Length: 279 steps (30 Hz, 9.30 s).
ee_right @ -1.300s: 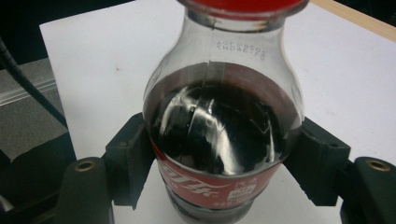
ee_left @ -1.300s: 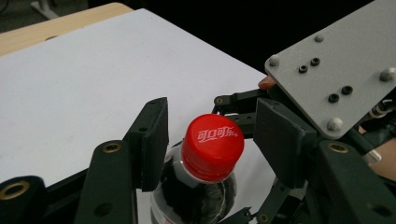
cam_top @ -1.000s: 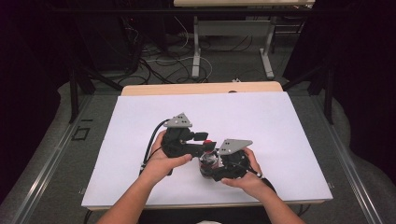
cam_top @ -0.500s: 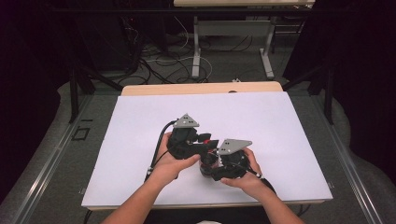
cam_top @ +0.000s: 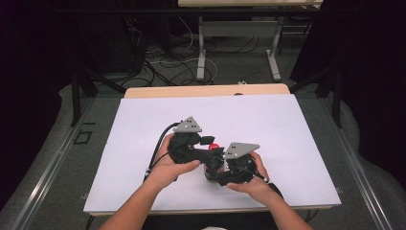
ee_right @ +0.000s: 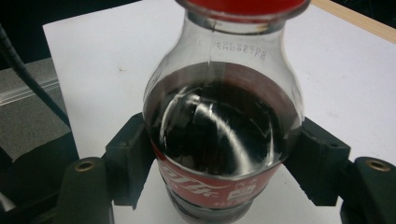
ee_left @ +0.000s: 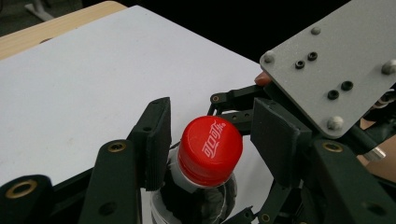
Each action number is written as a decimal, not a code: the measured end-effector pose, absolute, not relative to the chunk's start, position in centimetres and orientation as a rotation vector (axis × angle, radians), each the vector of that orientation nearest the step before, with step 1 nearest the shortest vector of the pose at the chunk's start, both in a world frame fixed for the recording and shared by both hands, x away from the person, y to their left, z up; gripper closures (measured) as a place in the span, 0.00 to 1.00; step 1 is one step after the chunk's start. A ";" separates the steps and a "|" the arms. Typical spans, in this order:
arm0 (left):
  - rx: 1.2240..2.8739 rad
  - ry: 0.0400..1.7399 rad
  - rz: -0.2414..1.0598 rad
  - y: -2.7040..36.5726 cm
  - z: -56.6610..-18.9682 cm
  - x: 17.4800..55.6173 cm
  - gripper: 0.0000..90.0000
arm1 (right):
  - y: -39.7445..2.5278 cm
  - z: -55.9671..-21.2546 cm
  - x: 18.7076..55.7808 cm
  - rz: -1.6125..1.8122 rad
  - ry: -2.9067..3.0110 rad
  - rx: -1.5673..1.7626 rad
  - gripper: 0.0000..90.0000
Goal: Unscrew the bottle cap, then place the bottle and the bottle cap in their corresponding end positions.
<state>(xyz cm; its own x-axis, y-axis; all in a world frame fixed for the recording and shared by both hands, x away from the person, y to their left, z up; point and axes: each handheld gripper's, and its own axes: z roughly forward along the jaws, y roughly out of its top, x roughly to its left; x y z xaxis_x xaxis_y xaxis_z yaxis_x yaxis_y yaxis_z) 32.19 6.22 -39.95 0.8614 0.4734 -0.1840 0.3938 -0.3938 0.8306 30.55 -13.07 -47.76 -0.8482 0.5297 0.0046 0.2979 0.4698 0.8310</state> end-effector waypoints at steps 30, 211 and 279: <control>1.975 0.805 0.173 4.6 -40.2 31.6 0.57 | -13.2 -47.8 30.7 1.307 2.436 0.748 0.33; 1.771 1.128 0.298 17.1 -43.6 34.2 0.68 | -13.0 -47.5 42.7 1.217 2.143 1.061 0.33; 1.836 1.168 0.267 16.2 -46.0 34.7 0.68 | -12.9 -53.3 42.2 1.076 2.289 1.172 0.02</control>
